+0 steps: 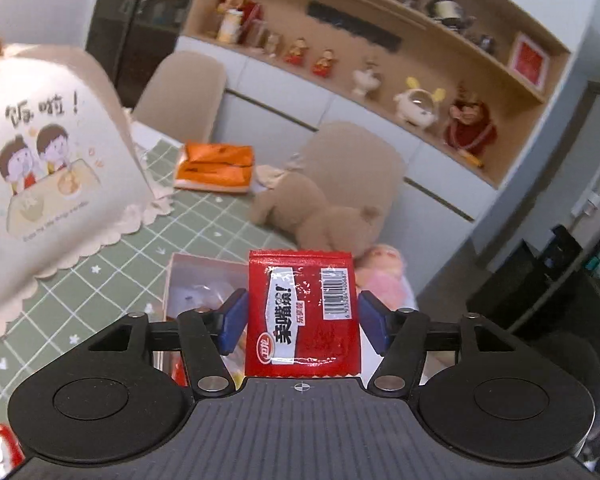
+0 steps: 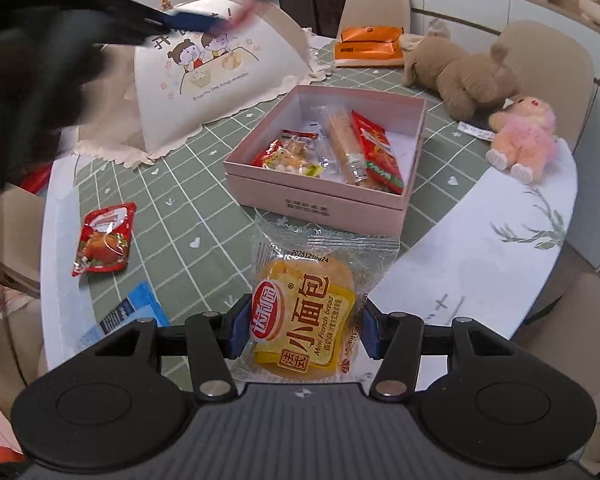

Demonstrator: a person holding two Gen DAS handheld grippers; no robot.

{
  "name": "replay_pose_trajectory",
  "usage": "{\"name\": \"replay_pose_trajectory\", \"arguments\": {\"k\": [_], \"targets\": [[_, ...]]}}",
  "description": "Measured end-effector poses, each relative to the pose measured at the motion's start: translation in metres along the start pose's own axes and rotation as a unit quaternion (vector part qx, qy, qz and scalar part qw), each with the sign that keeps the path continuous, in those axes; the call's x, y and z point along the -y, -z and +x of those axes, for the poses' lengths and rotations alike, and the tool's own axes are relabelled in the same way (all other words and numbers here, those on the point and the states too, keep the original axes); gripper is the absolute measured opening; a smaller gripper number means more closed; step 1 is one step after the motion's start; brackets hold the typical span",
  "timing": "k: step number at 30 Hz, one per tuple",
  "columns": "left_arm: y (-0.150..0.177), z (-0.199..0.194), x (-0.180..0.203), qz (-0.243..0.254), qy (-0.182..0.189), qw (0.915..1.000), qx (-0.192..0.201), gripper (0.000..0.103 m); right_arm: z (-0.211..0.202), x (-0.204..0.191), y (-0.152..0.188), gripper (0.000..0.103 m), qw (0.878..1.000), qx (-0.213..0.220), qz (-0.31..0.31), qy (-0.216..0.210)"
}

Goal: Organize snacks
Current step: 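Carry the red packet and bread over the pink box and open both tools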

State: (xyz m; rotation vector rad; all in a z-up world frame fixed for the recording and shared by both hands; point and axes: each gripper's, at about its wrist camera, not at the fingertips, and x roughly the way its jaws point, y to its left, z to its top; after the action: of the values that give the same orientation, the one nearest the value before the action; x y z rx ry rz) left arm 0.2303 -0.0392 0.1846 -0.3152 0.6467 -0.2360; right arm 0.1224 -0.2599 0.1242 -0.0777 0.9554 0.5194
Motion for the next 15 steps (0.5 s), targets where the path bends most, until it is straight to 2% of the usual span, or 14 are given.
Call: {"name": "replay_pose_trajectory", "arguments": {"k": [2,4,6,8,10,11,13,14,15], "targets": [[0.008,0.006,-0.005,0.003,-0.016,0.9997,0.018,0.065,-0.005,0.005,0.005,0.053,1.0,0.004,-0.005,0.011],[0.016,0.003,-0.016,-0.023,-0.018,0.9994,0.021,0.065,-0.006,0.016,0.01,0.053,1.0,0.001,0.003,0.012],[0.024,0.005,-0.031,-0.044,-0.015,0.9989,0.001,0.065,-0.001,0.028,0.012,0.053,1.0,-0.011,0.02,0.013],[0.024,0.015,-0.042,-0.071,-0.004,0.9974,-0.01,0.065,0.007,0.036,0.01,0.053,0.999,-0.021,0.035,0.006],[0.011,0.028,-0.046,-0.088,0.028,0.9957,-0.005,0.065,0.017,0.038,0.003,0.053,0.998,-0.034,0.045,-0.009],[0.004,0.043,-0.041,-0.055,0.021,0.9981,-0.016,0.065,0.022,0.035,-0.004,0.053,0.998,-0.037,0.042,-0.019],[0.001,0.062,-0.036,-0.001,-0.043,0.9973,-0.059,0.058,0.029,0.027,-0.016,0.053,0.999,-0.034,0.026,-0.032],[0.004,0.057,-0.04,-0.006,-0.048,0.9976,-0.048,0.058,0.032,0.022,-0.021,0.053,0.999,-0.031,0.018,-0.029],[0.008,0.049,-0.045,-0.028,-0.036,0.9983,-0.036,0.058,0.031,0.017,-0.024,0.053,0.999,-0.025,0.011,-0.028]]}}
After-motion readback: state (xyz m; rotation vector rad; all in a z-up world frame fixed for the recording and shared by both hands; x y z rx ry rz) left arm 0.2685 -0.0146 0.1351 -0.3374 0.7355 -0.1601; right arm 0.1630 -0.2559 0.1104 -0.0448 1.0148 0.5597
